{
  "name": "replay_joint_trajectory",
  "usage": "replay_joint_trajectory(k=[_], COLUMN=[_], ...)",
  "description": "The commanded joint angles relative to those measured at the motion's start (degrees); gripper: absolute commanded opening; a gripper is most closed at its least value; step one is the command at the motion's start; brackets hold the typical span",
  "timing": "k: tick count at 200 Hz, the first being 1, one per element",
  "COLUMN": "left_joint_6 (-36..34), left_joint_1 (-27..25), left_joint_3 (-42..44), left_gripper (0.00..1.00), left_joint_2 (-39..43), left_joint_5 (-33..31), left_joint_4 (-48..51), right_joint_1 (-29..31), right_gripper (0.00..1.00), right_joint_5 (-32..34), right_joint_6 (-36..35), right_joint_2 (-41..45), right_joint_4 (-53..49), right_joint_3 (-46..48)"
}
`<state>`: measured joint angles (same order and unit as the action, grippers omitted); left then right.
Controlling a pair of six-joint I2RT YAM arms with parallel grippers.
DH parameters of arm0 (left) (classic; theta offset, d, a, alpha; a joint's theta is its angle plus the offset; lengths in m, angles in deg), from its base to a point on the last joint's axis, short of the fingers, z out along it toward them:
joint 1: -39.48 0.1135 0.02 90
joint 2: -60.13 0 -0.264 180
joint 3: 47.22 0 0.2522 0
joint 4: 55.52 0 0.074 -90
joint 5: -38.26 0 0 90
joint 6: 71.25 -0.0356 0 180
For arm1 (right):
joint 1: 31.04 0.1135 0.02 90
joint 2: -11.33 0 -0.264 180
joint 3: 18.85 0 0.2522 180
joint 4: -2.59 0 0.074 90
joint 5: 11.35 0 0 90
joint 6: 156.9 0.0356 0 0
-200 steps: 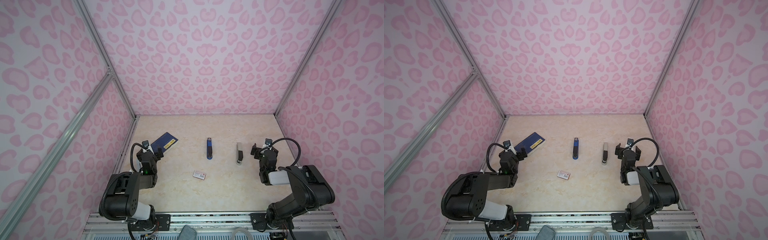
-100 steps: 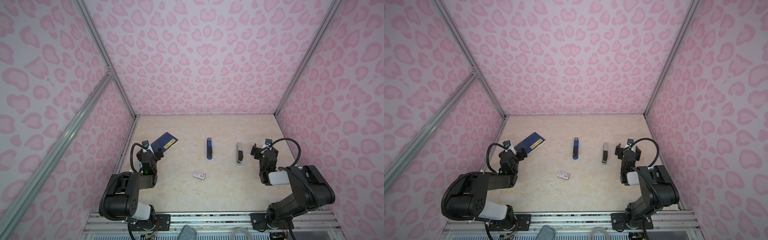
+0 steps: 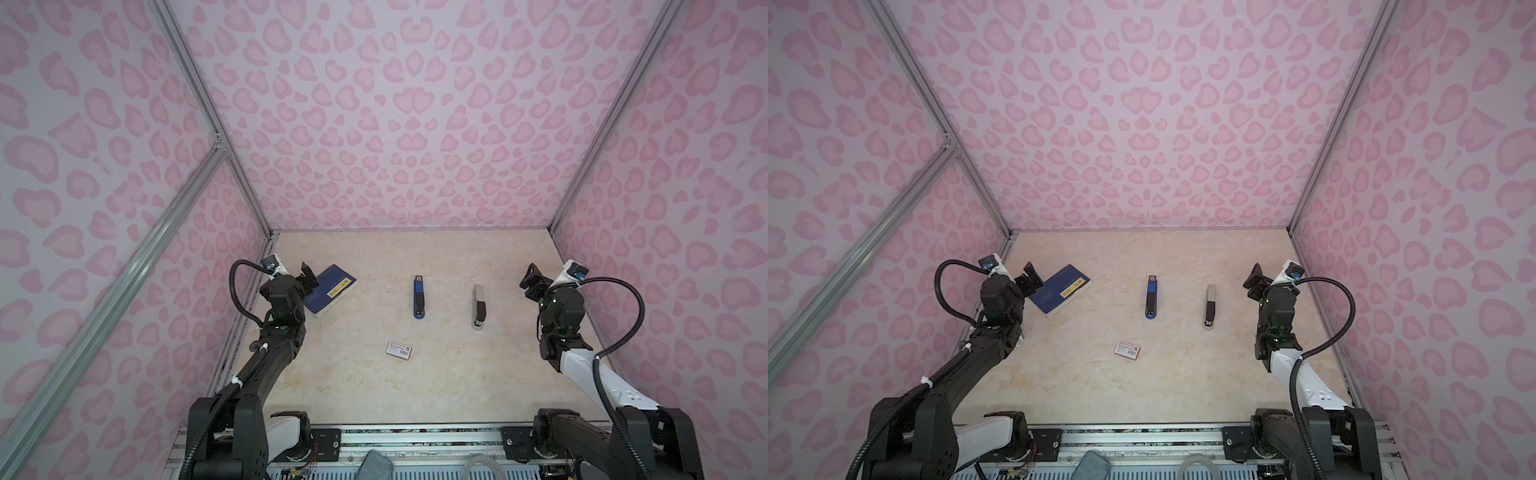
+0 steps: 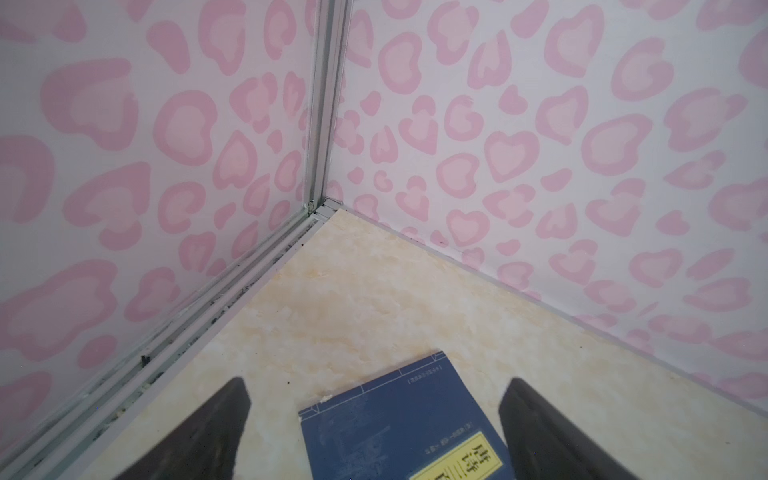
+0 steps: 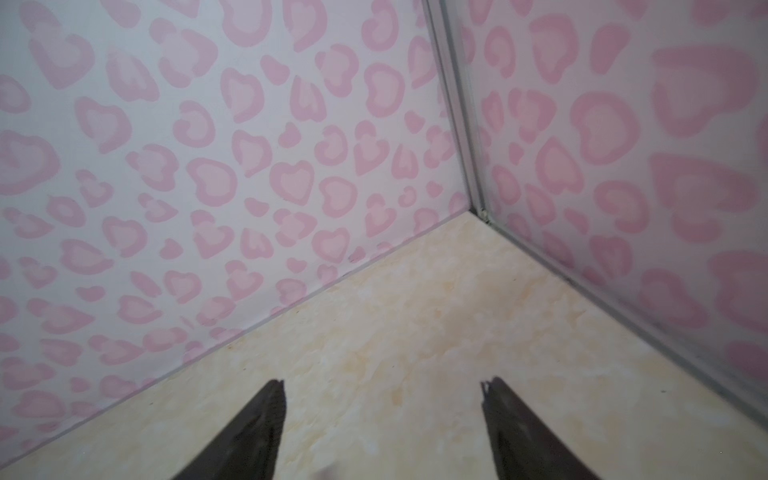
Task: Load the staples into the stapler
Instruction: 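Raise both grippers from rest toward the table objects, then move the right gripper over the blue stapler while the left gripper approaches it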
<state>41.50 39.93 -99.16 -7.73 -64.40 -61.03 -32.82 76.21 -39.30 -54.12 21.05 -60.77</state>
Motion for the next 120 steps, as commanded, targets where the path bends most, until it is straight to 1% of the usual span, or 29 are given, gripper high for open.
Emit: replay_joint_trajectory(k=[1, 14, 22, 31, 43, 63, 85, 120], left_joint_6=[7.49, 8.43, 9.25, 9.68, 10.1, 10.56, 10.66, 11.4], left_joint_1=[-0.1, -0.39, -1.06, -1.94, -3.25, -5.65, -7.8, -8.86], left_joint_3=[-3.04, -3.04, -2.51, -1.74, -0.77, 0.57, 2.18, 4.91], left_gripper=[0.95, 0.89, 0.87, 0.86, 0.85, 0.85, 0.86, 0.86], left_joint_2=[0.44, 0.87, 1.54, 2.46, 4.01, 6.33, 8.09, 10.5], left_joint_5=[14.29, 19.42, 21.11, 22.81, 23.89, 24.36, 24.66, 25.58], left_joint_4=[12.79, 15.13, 16.29, 17.32, 19.13, 21.83, 24.19, 26.09], right_joint_1=[5.62, 11.5, 15.58, 19.19, 23.29, 29.75, 32.7, 34.02], right_gripper=[0.72, 0.69, 0.64, 0.61, 0.62, 0.67, 0.7, 0.72], right_joint_5=[-10.15, -6.96, -5.28, -4.1, -1.85, 1.39, 1.44, 0.25], right_joint_6=[2.47, -1.35, -2.75, -3.61, -3.84, -4.17, -2.59, -0.79], right_joint_2=[-0.03, -1.09, -3.09, -5.79, -9.19, -16.06, -23.75, -34.89], right_joint_4=[-8.87, -17.73, -23.22, -26.77, -29.98, -33.97, -35.85, -39.98], right_joint_3=[-3.15, -7.89, -11.3, -14.06, -16.8, -22.22, -27.88, -37.52])
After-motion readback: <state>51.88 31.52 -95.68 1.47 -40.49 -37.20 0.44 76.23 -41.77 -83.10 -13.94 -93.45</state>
